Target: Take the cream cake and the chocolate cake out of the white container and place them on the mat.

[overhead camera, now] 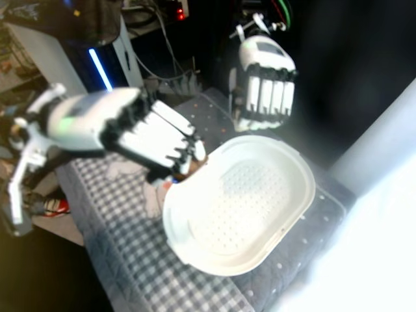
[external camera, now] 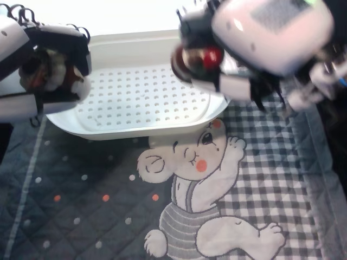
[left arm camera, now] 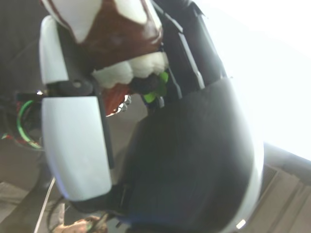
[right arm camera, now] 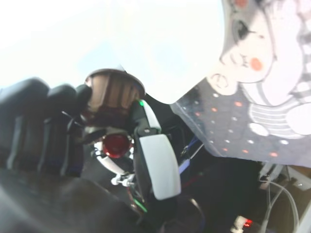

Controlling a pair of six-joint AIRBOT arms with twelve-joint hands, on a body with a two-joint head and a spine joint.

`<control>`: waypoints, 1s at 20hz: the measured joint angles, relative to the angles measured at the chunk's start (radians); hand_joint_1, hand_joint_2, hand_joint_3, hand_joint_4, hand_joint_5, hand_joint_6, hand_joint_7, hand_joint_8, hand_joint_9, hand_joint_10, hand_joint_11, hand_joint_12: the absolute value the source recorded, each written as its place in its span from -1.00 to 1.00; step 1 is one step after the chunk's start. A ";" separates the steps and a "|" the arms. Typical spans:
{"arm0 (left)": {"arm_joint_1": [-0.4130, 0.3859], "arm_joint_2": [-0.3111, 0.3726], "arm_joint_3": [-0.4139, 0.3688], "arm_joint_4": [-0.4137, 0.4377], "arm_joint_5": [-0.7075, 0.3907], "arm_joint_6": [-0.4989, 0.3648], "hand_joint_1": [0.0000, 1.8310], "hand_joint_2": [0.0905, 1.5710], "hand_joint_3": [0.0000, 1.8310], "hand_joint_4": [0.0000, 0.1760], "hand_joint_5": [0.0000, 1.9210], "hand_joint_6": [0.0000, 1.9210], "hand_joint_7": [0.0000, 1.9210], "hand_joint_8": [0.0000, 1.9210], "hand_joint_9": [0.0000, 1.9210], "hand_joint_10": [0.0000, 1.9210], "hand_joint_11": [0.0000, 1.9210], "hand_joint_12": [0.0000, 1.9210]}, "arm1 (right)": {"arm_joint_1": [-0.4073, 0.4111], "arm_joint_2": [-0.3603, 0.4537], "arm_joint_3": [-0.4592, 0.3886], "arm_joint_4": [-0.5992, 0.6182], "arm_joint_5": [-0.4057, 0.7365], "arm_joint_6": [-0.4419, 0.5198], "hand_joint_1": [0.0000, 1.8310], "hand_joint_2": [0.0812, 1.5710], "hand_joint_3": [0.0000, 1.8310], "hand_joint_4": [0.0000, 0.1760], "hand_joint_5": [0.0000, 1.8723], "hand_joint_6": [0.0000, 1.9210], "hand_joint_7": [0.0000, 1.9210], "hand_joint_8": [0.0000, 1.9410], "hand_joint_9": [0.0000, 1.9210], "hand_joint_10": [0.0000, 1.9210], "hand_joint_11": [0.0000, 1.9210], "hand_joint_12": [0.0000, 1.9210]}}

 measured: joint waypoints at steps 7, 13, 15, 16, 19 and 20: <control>0.100 0.080 -0.138 0.041 -0.045 0.000 0.46 0.51 -1.00 -1.00 -0.26 0.27 -0.23 0.35 -0.11 0.47 -0.22 0.40 | -0.176 0.056 -0.116 -0.013 0.164 0.124 0.36 0.47 -1.00 -1.00 -0.03 -0.14 -0.10 0.53 -0.42 0.76 -0.64 1.00; 0.201 0.040 -0.156 0.044 -0.006 -0.106 0.45 0.58 -1.00 -1.00 -0.39 0.37 -0.31 0.49 -0.19 0.65 -0.25 0.60 | -0.318 0.030 -0.167 0.050 0.217 0.203 0.39 0.40 -1.00 -1.00 -0.04 -0.01 0.11 0.14 -0.03 0.53 -0.10 0.87; 0.221 0.027 -0.156 0.043 0.018 -0.138 0.45 0.56 -1.00 -1.00 -0.38 0.34 -0.26 0.42 -0.11 0.59 -0.20 0.60 | -0.360 0.006 -0.171 0.052 0.209 0.270 0.39 0.39 -1.00 -1.00 -0.02 -0.04 0.10 0.17 0.15 0.50 0.09 0.84; 0.226 0.016 -0.155 0.047 0.027 -0.160 0.31 0.59 -1.00 -1.00 -0.36 0.40 -0.19 0.51 -0.13 0.38 -0.17 0.61 | -0.378 -0.001 -0.171 0.055 0.201 0.293 0.39 0.39 -1.00 -1.00 0.00 -0.06 0.09 0.19 0.19 0.48 0.13 0.83; 0.244 -0.006 -0.143 0.061 0.053 -0.201 0.10 0.63 -1.00 -1.00 -0.35 0.52 -0.29 0.04 -0.27 0.10 -0.37 0.63 | -0.389 -0.001 -0.172 0.079 0.200 0.293 0.35 0.31 -1.00 -1.00 -0.29 -0.03 -0.08 0.07 -0.07 0.32 -0.15 0.75; 0.251 -0.007 -0.138 0.062 0.059 -0.216 0.10 0.63 -1.00 -1.00 -0.35 0.52 -0.29 0.04 -0.27 0.10 -0.37 0.63 | -0.390 -0.001 -0.172 0.085 0.204 0.293 0.35 0.31 -1.00 -1.00 -0.29 -0.03 -0.08 0.07 -0.07 0.32 -0.15 0.75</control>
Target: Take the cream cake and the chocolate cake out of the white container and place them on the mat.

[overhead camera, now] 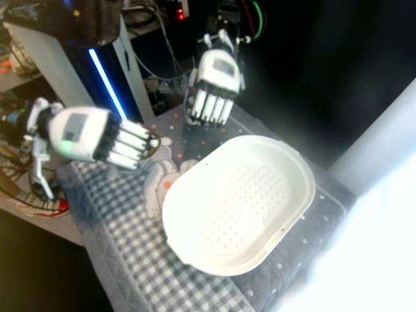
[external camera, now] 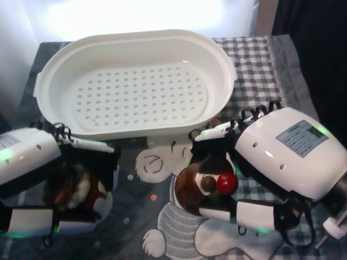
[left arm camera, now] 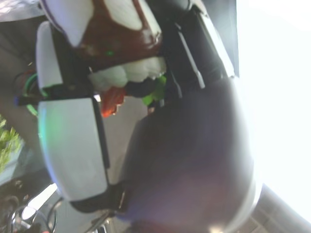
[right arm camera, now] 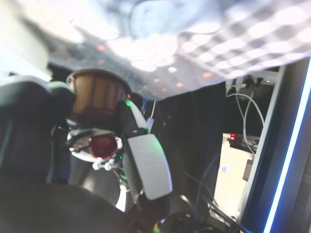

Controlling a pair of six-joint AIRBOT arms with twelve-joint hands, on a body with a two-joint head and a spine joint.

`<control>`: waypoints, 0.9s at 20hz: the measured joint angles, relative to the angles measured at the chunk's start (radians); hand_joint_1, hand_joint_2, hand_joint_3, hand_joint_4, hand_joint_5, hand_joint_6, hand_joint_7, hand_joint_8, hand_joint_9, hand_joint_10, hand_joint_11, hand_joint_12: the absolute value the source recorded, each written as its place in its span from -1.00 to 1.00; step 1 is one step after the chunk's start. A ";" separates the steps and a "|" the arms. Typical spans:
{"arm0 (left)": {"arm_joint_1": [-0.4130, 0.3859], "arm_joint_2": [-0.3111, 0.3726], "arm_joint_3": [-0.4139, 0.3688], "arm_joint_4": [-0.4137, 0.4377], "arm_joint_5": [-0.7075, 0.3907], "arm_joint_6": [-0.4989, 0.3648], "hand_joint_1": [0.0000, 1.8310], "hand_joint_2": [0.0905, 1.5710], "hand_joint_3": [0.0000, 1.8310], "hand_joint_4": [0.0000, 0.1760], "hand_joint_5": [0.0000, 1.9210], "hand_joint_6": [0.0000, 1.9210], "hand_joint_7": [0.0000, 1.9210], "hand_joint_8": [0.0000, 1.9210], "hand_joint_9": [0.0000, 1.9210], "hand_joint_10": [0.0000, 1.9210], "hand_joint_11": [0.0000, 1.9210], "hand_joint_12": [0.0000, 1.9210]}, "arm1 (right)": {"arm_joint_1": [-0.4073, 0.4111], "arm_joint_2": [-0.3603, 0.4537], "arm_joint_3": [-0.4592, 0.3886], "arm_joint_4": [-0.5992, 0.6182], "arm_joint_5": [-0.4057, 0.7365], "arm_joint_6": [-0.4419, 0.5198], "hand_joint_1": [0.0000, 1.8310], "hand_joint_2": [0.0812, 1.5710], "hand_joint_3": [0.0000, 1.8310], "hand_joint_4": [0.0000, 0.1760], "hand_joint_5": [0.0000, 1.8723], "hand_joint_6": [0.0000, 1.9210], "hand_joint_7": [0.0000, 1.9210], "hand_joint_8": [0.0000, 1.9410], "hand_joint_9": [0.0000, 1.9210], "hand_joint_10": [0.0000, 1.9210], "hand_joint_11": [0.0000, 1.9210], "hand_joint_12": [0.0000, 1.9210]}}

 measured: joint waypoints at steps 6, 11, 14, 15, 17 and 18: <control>0.036 -0.001 0.021 -0.018 -0.019 -0.062 -0.41 0.08 -1.00 -0.46 -0.53 -0.97 -0.52 -0.99 -0.75 -0.49 -1.00 0.41 | -0.003 0.000 -0.003 0.008 0.007 0.001 0.03 0.03 -1.00 -1.00 -0.64 -0.39 -0.59 -0.23 -0.67 0.08 -0.89 0.61; 0.053 -0.001 0.021 -0.047 -0.058 -0.063 -0.52 0.01 -1.00 -0.65 -0.53 -0.99 -0.52 -0.99 -0.80 -0.35 -1.00 0.35 | -0.006 0.007 -0.003 0.015 0.011 0.001 -0.10 -0.06 -1.00 -1.00 -0.65 -0.35 -0.62 -0.18 -0.70 0.16 -0.88 0.66; 0.085 -0.001 0.029 -0.086 -0.101 -0.063 -0.34 0.11 -1.00 -0.55 -0.43 -0.98 -0.39 -0.96 -0.64 -0.36 -0.94 0.37 | -0.006 0.008 -0.002 0.027 0.026 0.002 -0.11 -0.08 -1.00 -1.00 -0.69 -0.16 -0.67 -0.07 -0.76 0.26 -0.96 0.80; 0.088 -0.001 0.029 -0.104 -0.116 -0.063 -0.33 0.15 -1.00 -0.67 -0.39 -0.98 -0.37 -0.95 -0.64 -0.29 -0.92 0.36 | -0.006 0.008 -0.002 0.029 0.033 0.001 -0.10 -0.07 -1.00 -1.00 -0.70 -0.12 -0.67 -0.04 -0.76 0.29 -0.95 0.79; 0.093 -0.001 0.029 -0.114 -0.162 -0.062 -0.39 0.23 -0.99 -1.00 -0.33 -0.97 -0.31 -0.93 -0.60 -0.27 -0.79 0.19 | -0.006 0.013 0.000 0.035 0.047 0.002 -0.04 -0.03 -1.00 -1.00 -0.72 -0.10 -0.67 -0.02 -0.75 0.25 -0.92 0.69; 0.094 0.000 0.029 -0.122 -0.186 -0.055 -0.41 0.26 -1.00 -1.00 -0.29 -0.96 -0.26 -0.91 -0.53 -0.30 -0.70 0.04 | -0.008 0.021 0.000 0.034 0.060 0.002 -0.08 0.00 -1.00 -1.00 -0.70 -0.10 -0.64 0.03 -0.72 0.26 -0.90 0.64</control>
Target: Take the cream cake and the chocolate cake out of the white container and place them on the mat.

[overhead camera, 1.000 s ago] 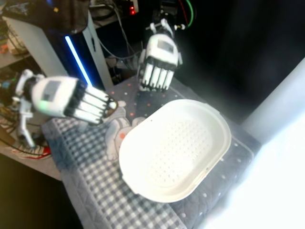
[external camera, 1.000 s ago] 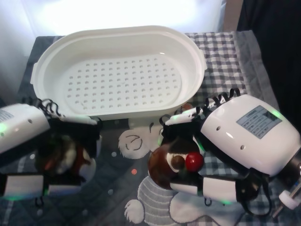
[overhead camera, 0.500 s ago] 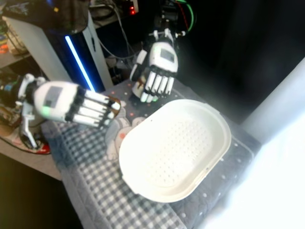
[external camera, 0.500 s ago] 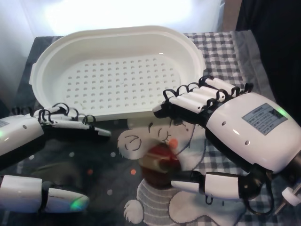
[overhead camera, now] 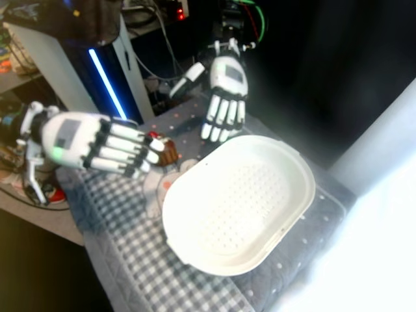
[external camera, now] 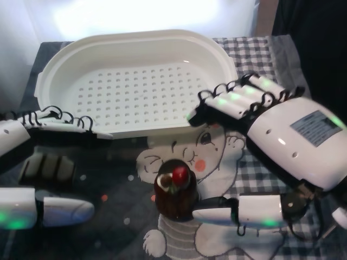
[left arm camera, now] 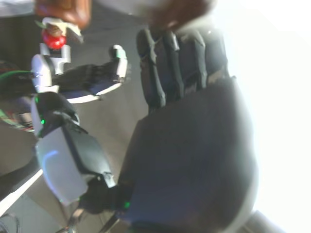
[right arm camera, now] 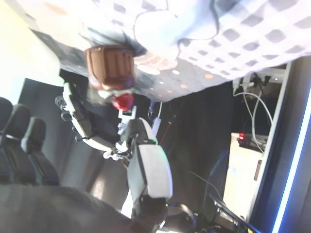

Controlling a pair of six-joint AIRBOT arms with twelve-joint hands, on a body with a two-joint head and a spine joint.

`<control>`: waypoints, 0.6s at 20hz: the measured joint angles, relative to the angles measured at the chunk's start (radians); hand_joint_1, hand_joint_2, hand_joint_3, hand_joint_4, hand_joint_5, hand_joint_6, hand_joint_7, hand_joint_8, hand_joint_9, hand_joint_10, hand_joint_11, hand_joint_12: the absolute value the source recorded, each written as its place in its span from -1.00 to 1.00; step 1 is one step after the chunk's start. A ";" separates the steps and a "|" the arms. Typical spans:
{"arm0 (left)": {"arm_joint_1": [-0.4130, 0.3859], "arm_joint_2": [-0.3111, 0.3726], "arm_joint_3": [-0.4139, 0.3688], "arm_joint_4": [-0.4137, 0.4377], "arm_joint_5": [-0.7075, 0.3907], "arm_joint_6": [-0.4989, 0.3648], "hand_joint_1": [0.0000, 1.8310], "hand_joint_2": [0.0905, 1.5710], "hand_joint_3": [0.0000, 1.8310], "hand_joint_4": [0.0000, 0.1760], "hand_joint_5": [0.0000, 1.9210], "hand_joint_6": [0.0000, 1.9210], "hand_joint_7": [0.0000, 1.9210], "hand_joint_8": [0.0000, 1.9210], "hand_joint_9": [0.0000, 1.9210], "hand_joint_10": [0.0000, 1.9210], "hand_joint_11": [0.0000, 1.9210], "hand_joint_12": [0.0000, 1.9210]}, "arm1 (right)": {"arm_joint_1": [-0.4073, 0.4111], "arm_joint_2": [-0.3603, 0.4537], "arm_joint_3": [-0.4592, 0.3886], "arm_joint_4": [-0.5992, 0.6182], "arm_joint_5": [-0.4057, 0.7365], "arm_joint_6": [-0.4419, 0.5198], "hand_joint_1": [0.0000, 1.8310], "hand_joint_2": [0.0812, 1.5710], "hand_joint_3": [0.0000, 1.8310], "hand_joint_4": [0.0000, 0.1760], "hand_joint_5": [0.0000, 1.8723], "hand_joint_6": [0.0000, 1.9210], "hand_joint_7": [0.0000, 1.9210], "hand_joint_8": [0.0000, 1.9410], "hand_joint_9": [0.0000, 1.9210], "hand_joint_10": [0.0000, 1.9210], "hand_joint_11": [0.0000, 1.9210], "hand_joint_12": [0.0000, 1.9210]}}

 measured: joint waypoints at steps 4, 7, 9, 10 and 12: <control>0.000 0.016 0.013 -0.049 -0.120 0.028 -0.44 0.30 -1.00 -1.00 -0.20 -0.98 -0.20 -0.85 -0.42 -0.37 -0.65 0.24 | -0.002 0.031 0.012 0.023 0.108 -0.001 -0.14 0.15 -1.00 -1.00 -0.69 0.00 -0.64 0.18 -0.71 0.33 -0.87 0.63; -0.016 0.036 0.015 -0.097 -0.238 0.068 -0.28 0.26 -1.00 -1.00 -0.22 -1.00 -0.19 -0.91 -0.35 -0.42 -0.49 0.06 | -0.002 0.045 0.029 0.050 0.213 0.000 0.09 0.14 -1.00 -1.00 -0.83 0.16 -0.75 0.23 -0.77 0.39 -0.89 0.77; -0.037 0.038 0.032 -0.108 -0.322 0.085 -0.31 0.31 -1.00 -1.00 -0.20 -1.00 -0.13 -0.95 -0.23 -0.57 -0.43 0.09 | -0.002 0.062 0.041 0.067 0.304 -0.001 -0.58 0.55 -1.00 -1.00 -0.97 0.32 -0.78 0.34 -0.73 0.48 -0.82 0.88; -0.048 0.035 0.040 -0.114 -0.354 0.084 -0.48 0.34 -1.00 -1.00 -0.22 -1.00 -0.11 -0.96 -0.18 -0.62 -0.40 0.14 | -0.002 0.066 0.045 0.077 0.345 0.000 -0.73 0.54 -1.00 -1.00 -1.00 0.16 -0.83 0.39 -0.71 0.45 -0.80 0.83; -0.076 0.020 0.058 -0.135 -0.437 0.086 -0.51 0.36 -1.00 -1.00 -0.21 -0.99 -0.07 -0.98 -0.09 -0.74 -0.33 -0.02 | -0.002 0.069 0.060 0.098 0.423 -0.001 -0.59 0.52 -1.00 -1.00 -1.00 0.12 -0.82 0.35 -0.70 0.38 -0.80 0.70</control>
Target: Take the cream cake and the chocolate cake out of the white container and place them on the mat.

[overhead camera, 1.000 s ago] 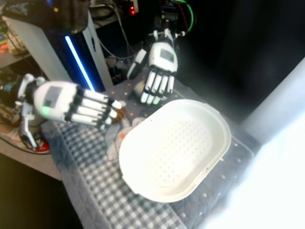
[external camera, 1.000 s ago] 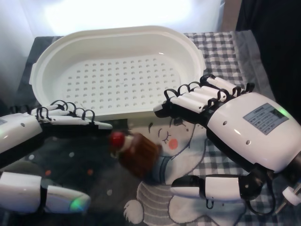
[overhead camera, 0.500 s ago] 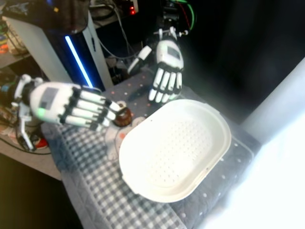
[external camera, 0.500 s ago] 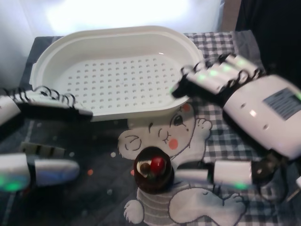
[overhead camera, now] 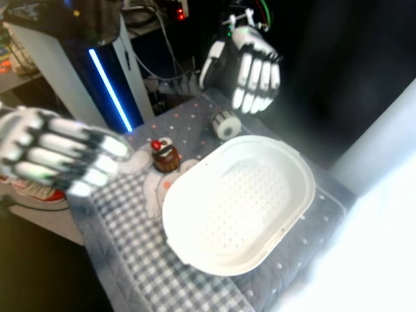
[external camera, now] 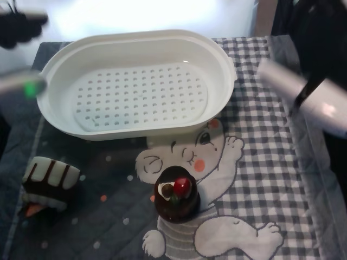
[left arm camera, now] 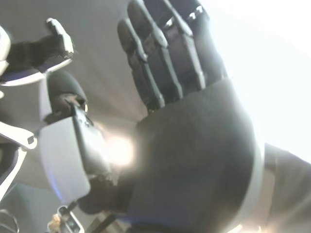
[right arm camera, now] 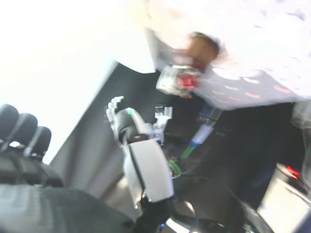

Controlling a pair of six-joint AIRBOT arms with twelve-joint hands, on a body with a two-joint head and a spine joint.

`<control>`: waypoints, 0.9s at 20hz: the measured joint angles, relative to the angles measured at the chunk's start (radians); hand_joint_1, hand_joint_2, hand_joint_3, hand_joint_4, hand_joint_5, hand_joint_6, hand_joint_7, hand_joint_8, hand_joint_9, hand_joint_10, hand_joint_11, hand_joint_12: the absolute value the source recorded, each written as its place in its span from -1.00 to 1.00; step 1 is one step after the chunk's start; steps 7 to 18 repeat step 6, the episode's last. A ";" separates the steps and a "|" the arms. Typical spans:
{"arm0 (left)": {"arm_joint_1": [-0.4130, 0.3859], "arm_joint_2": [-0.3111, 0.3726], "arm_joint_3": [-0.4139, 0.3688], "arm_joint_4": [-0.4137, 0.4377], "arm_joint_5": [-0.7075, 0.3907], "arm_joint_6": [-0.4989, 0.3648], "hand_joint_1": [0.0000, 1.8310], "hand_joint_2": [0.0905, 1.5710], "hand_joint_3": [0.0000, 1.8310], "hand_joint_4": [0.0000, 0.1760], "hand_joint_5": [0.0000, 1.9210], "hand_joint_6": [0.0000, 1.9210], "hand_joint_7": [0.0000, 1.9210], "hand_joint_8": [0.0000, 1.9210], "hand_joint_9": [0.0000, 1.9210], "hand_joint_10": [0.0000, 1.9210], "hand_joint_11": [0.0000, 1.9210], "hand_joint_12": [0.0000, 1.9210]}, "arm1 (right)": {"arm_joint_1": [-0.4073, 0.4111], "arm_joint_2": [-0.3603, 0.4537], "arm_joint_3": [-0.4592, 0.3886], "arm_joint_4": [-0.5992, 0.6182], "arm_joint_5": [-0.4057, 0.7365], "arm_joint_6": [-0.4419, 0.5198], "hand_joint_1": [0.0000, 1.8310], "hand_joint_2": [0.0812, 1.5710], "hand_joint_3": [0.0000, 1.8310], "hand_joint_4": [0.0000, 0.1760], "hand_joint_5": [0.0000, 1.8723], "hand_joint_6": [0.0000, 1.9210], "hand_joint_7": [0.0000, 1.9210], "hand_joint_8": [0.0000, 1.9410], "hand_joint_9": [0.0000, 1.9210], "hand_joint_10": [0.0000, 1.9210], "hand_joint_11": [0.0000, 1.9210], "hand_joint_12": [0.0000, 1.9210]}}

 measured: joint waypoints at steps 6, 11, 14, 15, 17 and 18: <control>-0.063 -0.023 0.046 0.042 -0.181 -0.050 -0.45 0.47 -1.00 -1.00 -0.69 -1.00 -0.52 -1.00 -0.36 -1.00 -0.54 -0.27 | 0.000 0.012 0.039 0.006 0.034 0.000 -0.93 0.70 -1.00 -0.65 -1.00 -0.95 -0.88 -0.59 -0.80 -0.18 -1.00 0.33; -0.063 -0.023 0.046 0.042 -0.181 -0.050 -0.45 0.47 -1.00 -1.00 -0.69 -1.00 -0.52 -1.00 -0.36 -1.00 -0.54 -0.27 | 0.000 0.012 0.039 0.006 0.034 0.000 -0.93 0.70 -1.00 -0.65 -1.00 -0.95 -0.88 -0.59 -0.80 -0.18 -1.00 0.33; -0.063 -0.023 0.046 0.042 -0.181 -0.050 -0.45 0.47 -1.00 -1.00 -0.69 -1.00 -0.52 -1.00 -0.36 -1.00 -0.54 -0.27 | 0.000 0.012 0.039 0.006 0.034 0.000 -0.93 0.70 -1.00 -0.65 -1.00 -0.95 -0.88 -0.59 -0.80 -0.18 -1.00 0.33; -0.063 -0.023 0.046 0.042 -0.181 -0.050 -0.45 0.47 -1.00 -1.00 -0.69 -1.00 -0.52 -1.00 -0.36 -1.00 -0.54 -0.27 | 0.000 0.012 0.039 0.006 0.034 0.000 -0.93 0.70 -1.00 -0.65 -1.00 -0.95 -0.88 -0.59 -0.80 -0.18 -1.00 0.33; -0.063 -0.023 0.046 0.042 -0.181 -0.050 -0.45 0.47 -1.00 -1.00 -0.69 -1.00 -0.52 -1.00 -0.36 -1.00 -0.54 -0.27 | 0.000 0.012 0.039 0.006 0.034 0.000 -0.93 0.70 -1.00 -0.65 -1.00 -0.95 -0.88 -0.59 -0.80 -0.18 -1.00 0.33; -0.063 -0.023 0.046 0.042 -0.181 -0.050 -0.45 0.47 -1.00 -1.00 -0.69 -1.00 -0.52 -1.00 -0.36 -1.00 -0.54 -0.27 | 0.000 0.012 0.039 0.006 0.034 0.000 -0.93 0.70 -1.00 -0.65 -1.00 -0.95 -0.88 -0.59 -0.80 -0.18 -1.00 0.33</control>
